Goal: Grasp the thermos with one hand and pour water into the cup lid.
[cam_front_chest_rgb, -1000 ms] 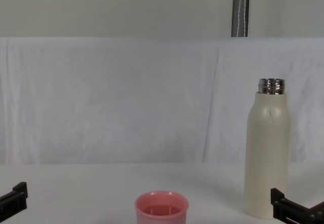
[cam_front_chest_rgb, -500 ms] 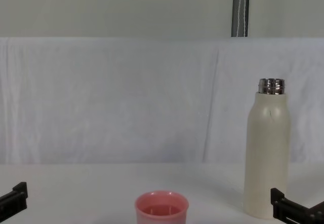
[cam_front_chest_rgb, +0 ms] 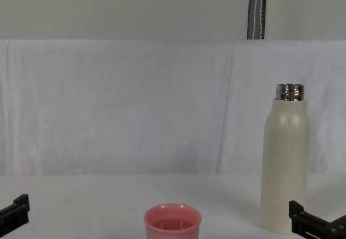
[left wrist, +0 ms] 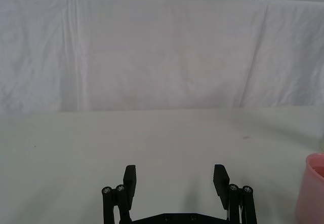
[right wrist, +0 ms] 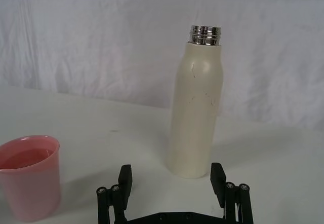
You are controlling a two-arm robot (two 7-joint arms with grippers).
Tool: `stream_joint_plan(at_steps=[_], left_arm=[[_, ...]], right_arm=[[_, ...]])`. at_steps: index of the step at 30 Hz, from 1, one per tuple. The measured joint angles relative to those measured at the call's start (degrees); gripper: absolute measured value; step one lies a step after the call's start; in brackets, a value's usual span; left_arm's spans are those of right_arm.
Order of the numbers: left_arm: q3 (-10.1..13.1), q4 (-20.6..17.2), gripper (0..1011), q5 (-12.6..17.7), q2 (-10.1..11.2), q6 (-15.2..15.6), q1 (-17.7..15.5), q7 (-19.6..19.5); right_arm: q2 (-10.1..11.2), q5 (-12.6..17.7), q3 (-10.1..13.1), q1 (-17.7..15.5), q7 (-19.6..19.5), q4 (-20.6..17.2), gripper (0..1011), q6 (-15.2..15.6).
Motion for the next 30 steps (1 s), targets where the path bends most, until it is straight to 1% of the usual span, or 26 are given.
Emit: stream_joint_plan(at_steps=[30], left_arm=[[0.0,0.0,1001,0.0,0.0,0.0,0.0,0.0]], right_arm=[[0.0,0.0,0.0,0.0,0.0,0.0,1000,0.0]])
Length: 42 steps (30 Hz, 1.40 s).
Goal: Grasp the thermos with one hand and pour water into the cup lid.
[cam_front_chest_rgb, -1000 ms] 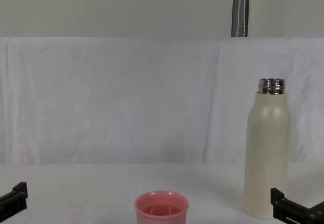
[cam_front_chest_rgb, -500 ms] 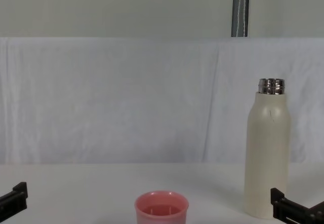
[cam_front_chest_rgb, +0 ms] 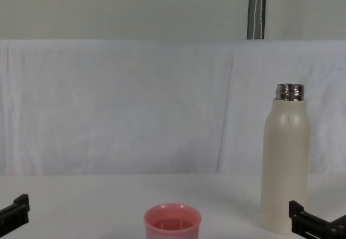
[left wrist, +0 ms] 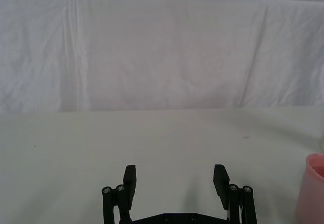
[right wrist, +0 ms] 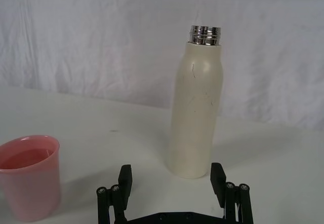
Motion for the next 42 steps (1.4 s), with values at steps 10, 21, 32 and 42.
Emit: stream_joint_plan(at_steps=[10,21,32,42], left_arm=[[0.0,0.0,1001,0.0,0.0,0.0,0.0,0.0],[0.0,0.0,1001,0.0,0.0,0.0,0.0,0.0],[0.0,0.0,1001,0.0,0.0,0.0,0.0,0.0],[0.0,0.0,1001,0.0,0.0,0.0,0.0,0.0]], right_arm=[[0.0,0.0,0.0,0.0,0.0,0.0,1000,0.0],[0.0,0.0,0.0,0.0,0.0,0.0,1000,0.0],[0.0,0.0,0.0,0.0,0.0,0.0,1000,0.0],[0.0,0.0,0.0,0.0,0.0,0.0,1000,0.0]])
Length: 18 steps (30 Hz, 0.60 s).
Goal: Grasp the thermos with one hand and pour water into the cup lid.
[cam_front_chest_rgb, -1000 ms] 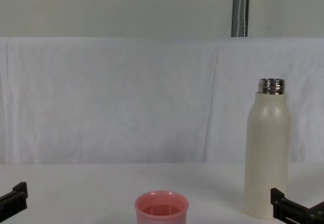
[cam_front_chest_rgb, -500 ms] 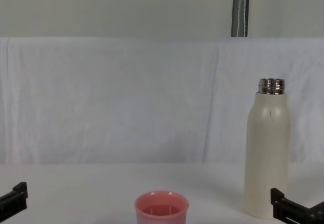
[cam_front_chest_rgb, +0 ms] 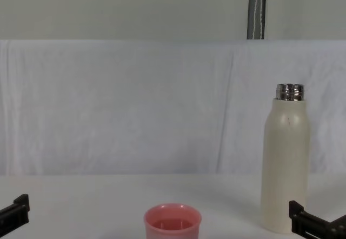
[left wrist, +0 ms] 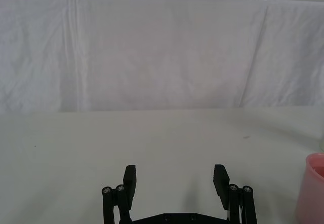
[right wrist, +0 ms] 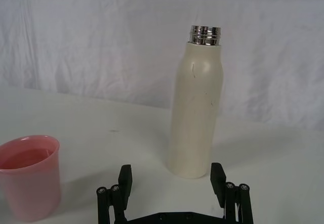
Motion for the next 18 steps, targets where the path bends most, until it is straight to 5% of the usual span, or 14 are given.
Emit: stream_joint_plan(at_steps=[18], left_arm=[[0.0,0.0,1001,0.0,0.0,0.0,0.0,0.0]], right_arm=[[-0.1,2.1,2.7,0.8,7.2,-1.1,1000,0.2]])
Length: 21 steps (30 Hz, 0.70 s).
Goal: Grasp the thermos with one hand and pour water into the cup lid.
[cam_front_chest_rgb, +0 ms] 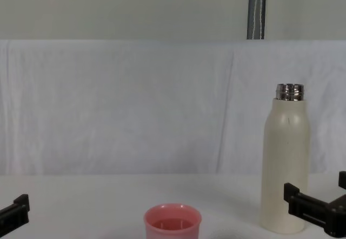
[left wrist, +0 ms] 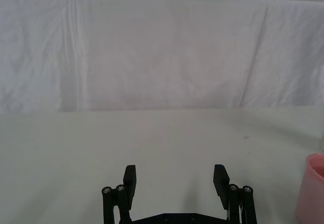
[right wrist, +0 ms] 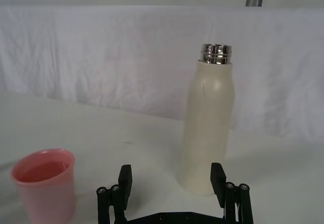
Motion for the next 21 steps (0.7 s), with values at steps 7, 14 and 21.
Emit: stream_joint_plan(at_steps=[7,14,21], left_arm=[[0.0,0.0,1001,0.0,0.0,0.0,0.0,0.0],[0.0,0.0,1001,0.0,0.0,0.0,0.0,0.0],[0.0,0.0,1001,0.0,0.0,0.0,0.0,0.0]], right_arm=[[0.5,1.3,1.0,2.3,3.8,0.9,1000,2.1],[1.0,2.9,1.8,4.2,5.7,2.2,1000,4.0],[1.7,4.3,2.1,6.8,7.1,4.0,1000,5.8]])
